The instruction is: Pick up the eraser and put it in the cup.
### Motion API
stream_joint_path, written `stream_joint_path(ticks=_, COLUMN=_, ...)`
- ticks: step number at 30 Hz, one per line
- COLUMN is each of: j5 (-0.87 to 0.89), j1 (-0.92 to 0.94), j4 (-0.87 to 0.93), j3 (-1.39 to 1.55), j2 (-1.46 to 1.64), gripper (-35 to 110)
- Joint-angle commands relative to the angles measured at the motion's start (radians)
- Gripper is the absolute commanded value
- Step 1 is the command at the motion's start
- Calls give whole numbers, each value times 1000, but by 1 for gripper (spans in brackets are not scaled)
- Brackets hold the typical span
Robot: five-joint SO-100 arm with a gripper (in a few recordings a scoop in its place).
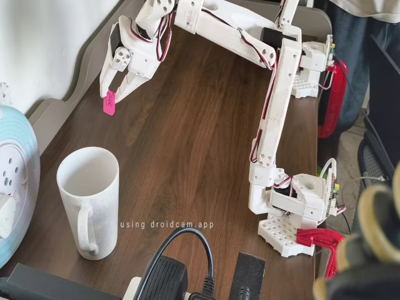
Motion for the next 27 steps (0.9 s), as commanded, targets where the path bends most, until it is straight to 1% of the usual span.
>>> stream_joint_path(ticks=1, j5=-28, j1=-78, j4=-51, j3=-21, j2=66, gripper=0)
stream_joint_path(ticks=7, j5=-57, j1=-181, j4=-110, j3=-12, j2=-23, gripper=0)
stream_joint_path(ticks=14, j5=-112, j1=-192, j4=-192, j3=-6, j2=-175, gripper=0)
stream_joint_path(ticks=18, j5=-127, j1=-202, j4=-202, j3=-9, j2=-233, gripper=0)
stream_joint_path(ticks=19, j5=-127, j1=-202, j4=-198, j3=-8, j2=-235, gripper=4)
stream_joint_path(ticks=20, j5=-133, j1=-201, j4=-187, j3=-6, j2=-236, gripper=19)
stream_joint_path(ticks=21, j5=-152, j1=-201, j4=-181, j3=-6, j2=-236, gripper=26)
stream_joint_path(ticks=22, j5=-160, j1=-201, j4=-181, j3=-6, j2=-236, gripper=28)
stream_joint_path(ticks=27, j5=-150, j1=-196, j4=-170, j3=-6, j2=-222, gripper=23)
